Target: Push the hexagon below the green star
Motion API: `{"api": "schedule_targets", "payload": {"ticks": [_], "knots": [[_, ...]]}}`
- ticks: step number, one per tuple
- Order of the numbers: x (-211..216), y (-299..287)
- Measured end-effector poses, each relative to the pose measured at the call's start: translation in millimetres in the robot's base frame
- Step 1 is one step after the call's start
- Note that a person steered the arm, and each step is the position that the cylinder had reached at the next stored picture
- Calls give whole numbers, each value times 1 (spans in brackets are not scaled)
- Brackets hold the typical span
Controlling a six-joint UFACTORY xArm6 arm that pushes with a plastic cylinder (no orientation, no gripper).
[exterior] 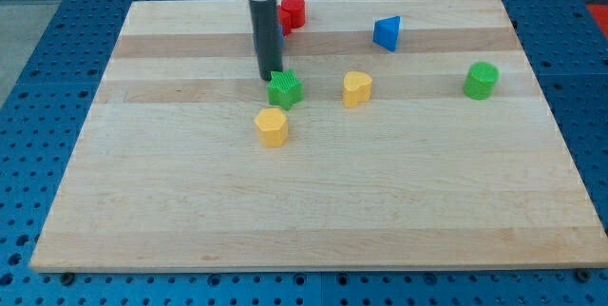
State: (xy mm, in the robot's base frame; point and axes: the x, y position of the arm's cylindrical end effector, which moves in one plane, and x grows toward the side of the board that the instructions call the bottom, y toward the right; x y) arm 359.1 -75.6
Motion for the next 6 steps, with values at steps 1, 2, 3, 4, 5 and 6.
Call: {"api": "schedule_targets", "payload": {"ticks": [1,2,3,4,5,6], "knots": [[10,-30],[32,-38],[65,-38],[92,-38],[105,-35],[107,-12]]}}
